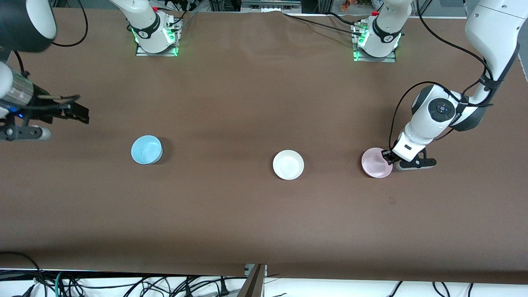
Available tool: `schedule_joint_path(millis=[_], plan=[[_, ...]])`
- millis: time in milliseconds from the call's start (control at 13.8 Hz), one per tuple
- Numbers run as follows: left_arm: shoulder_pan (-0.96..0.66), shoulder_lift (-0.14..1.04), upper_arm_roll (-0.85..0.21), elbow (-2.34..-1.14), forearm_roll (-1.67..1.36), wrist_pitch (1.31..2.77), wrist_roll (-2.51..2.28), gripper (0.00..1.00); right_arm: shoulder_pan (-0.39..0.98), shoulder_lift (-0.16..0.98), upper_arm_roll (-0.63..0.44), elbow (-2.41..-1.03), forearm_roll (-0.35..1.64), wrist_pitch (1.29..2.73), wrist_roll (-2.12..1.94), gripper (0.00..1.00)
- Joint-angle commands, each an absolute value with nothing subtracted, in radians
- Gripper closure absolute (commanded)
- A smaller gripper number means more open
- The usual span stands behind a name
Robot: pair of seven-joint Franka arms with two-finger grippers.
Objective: Stack pink and blue bowls on white bowl
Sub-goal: 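Carry the pink bowl over the white bowl while the right gripper reaches the blue bowl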
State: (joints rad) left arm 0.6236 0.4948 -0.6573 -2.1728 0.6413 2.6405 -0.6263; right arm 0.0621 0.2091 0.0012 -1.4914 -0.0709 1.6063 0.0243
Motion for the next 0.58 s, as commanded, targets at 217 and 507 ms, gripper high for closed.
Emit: schedule_joint_path(millis=[217, 507], plan=[[0.624, 0.471, -0.853, -2.044, 0.516, 2.413, -0.770, 1.00, 0.109, 0.374, 0.000, -1.474, -0.080, 1.696, 0.023, 0.00], [0.597, 0.477, -0.974, -2.008, 0.453, 2.373, -0.967, 1.00, 0.086, 0.445, 0.000, -1.553, -0.077, 1.845, 0.011, 0.00]])
